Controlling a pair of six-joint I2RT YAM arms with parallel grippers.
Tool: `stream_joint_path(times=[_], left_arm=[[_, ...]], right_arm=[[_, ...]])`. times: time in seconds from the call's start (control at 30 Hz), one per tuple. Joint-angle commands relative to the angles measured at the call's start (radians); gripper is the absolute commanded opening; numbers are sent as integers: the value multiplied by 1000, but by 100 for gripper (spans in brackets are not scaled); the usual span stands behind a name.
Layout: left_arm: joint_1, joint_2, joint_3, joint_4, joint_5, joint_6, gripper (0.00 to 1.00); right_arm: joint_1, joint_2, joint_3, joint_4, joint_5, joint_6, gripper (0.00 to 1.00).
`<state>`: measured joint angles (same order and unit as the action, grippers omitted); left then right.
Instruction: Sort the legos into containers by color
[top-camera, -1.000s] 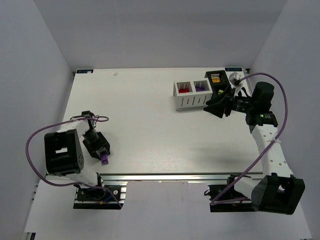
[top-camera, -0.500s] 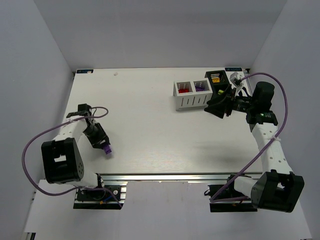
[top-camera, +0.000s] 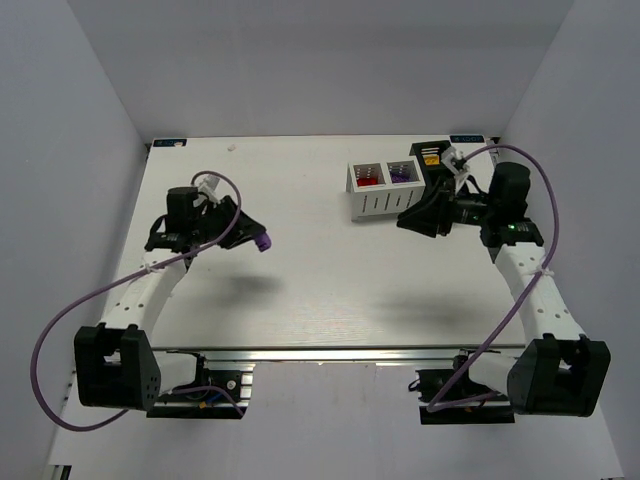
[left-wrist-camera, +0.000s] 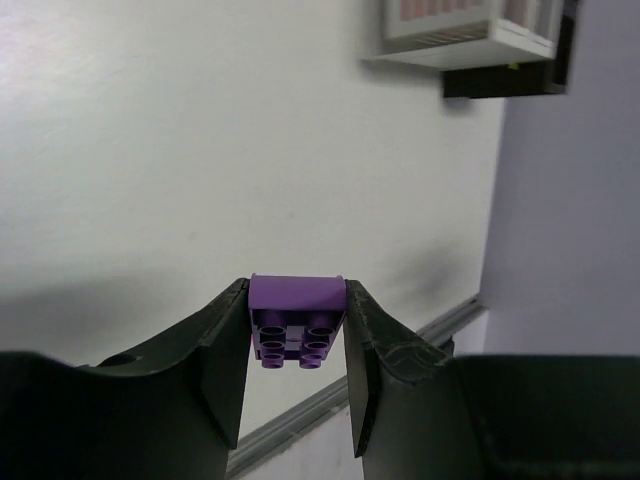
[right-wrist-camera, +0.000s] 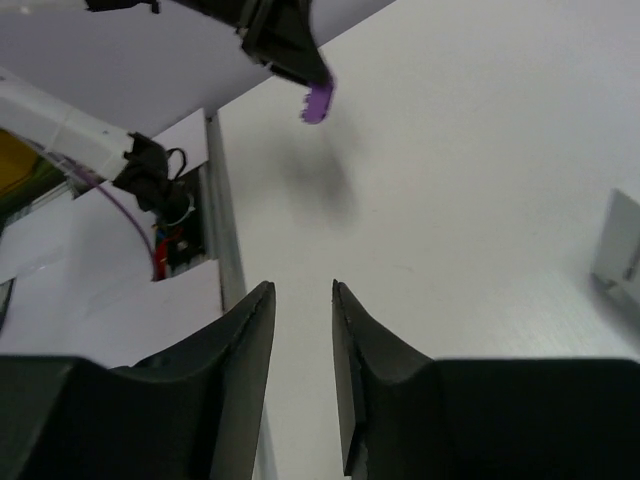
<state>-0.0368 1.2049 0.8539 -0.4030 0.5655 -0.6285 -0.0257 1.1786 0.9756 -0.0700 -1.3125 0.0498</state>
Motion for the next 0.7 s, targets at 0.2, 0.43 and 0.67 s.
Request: stream_joint_path(times=[0.2, 0.43, 0.67], left_arm=[[-326, 212, 140, 486, -68, -148, 0], [-515, 373, 361, 326, -435, -263, 0], [-604, 485, 547, 211, -541, -287, 0]], right_arm=[[250, 71, 11, 20, 156, 97, 69], [354, 127, 38, -45, 519, 150, 71], [418, 151, 31, -33, 709, 139, 84]])
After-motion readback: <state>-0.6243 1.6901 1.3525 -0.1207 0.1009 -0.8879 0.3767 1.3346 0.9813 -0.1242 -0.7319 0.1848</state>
